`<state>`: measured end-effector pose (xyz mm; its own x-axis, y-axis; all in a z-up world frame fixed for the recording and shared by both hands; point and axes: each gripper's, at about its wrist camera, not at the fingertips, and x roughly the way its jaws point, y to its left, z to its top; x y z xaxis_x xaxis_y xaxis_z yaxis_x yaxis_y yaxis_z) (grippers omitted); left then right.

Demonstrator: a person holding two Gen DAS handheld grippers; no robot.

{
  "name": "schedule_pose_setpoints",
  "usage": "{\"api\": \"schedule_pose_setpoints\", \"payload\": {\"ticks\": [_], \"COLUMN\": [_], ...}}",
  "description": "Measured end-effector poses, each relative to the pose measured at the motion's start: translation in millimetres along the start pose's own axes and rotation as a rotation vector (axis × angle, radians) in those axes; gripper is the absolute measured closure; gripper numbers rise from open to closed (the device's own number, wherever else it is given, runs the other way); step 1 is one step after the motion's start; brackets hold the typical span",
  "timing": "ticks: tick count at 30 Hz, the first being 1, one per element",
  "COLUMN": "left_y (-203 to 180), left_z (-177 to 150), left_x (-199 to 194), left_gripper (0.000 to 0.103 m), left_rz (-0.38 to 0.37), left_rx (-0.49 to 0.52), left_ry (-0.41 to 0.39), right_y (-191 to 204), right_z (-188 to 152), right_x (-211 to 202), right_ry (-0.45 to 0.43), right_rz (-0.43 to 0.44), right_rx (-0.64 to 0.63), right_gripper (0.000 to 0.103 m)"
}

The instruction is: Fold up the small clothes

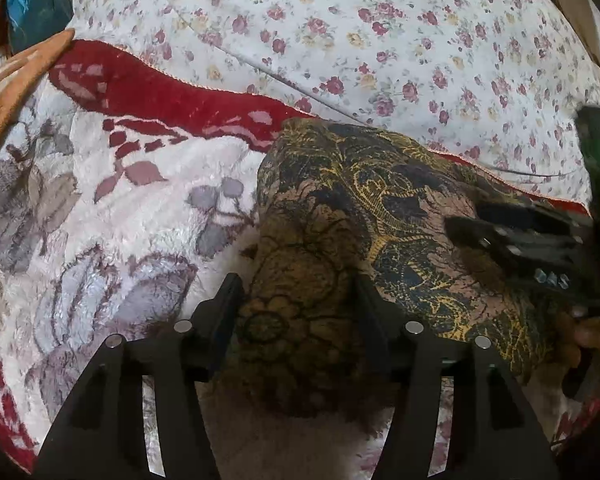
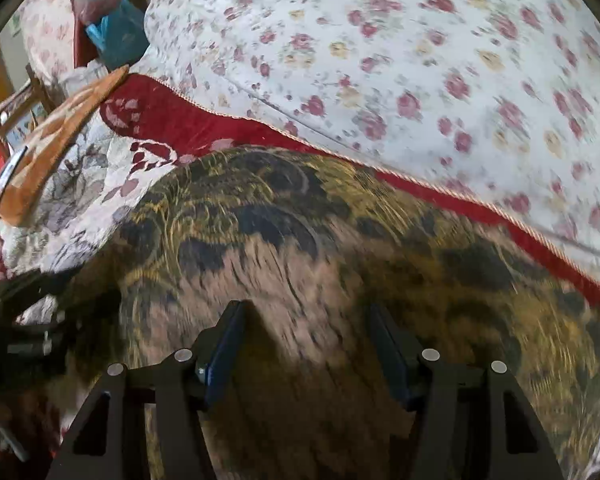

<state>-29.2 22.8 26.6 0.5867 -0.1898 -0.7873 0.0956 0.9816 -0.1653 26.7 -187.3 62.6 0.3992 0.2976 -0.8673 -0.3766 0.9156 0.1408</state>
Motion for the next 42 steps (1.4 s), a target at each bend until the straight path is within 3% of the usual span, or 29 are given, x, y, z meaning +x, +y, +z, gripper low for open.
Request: {"api": "schedule_pose_setpoints", "payload": {"ticks": [8, 12, 14, 16, 22, 24, 25, 27, 30, 32, 37, 39, 40, 42], "left_y": [7, 13, 18, 21, 21, 22, 22, 24, 25, 24, 21, 22, 23, 22], "left_z": [-1, -2, -2, -2, -2, -2, -2, -1, -1, 0, 5, 7, 8, 8], "left_x": [2, 3, 3, 3, 2, 2, 2, 2, 1, 0, 3, 4, 5, 6], "left_gripper": [0.042, 0.041, 0.041, 0.041, 0.037, 0.033, 0.033, 0.032, 0.030, 0.025, 0.021, 0.022, 0.024, 0.037], "left_rz": [-0.043, -0.081, -0.110, -0.131, -0.153, -0.172, -0.177, -0.187, -0.196, -0.210, -0.270, -0.359, -0.402, -0.461], "left_rx": [-0.026, -0.053, -0.081, -0.102, -0.107, -0.114, -0.118, -0.127, -0.134, -0.139, -0.173, -0.209, -0.222, -0.231], "left_ry": [-0.007, -0.010, -0.013, -0.016, -0.018, -0.016, -0.016, -0.017, -0.019, -0.024, -0.043, -0.045, -0.040, -0.034], "right_y": [28, 46, 55, 61, 69, 75, 80, 91, 100, 97, 72, 62, 57, 50], "right_z": [36, 59, 66, 73, 106, 112, 113, 112, 106, 104, 96, 95, 95, 95], "right_x": [30, 36, 52, 71, 80, 84, 91, 108, 122, 117, 86, 76, 71, 67], "right_ry": [0.036, 0.020, 0.062, 0.125, 0.178, 0.208, 0.241, 0.313, 0.326, 0.294, 0.231, 0.221, 0.219, 0.222], "right_rz": [-0.010, 0.023, 0.058, 0.062, 0.094, 0.092, 0.083, 0.035, -0.020, -0.002, 0.068, 0.120, 0.146, 0.181], "right_rx": [-0.048, -0.051, -0.044, -0.035, 0.050, 0.048, 0.034, -0.016, -0.079, -0.071, -0.088, -0.062, -0.042, -0.008], "right_gripper": [0.042, 0.042, 0.041, 0.031, 0.023, 0.013, 0.007, 0.004, 0.000, 0.003, 0.051, 0.061, 0.064, 0.065]}}
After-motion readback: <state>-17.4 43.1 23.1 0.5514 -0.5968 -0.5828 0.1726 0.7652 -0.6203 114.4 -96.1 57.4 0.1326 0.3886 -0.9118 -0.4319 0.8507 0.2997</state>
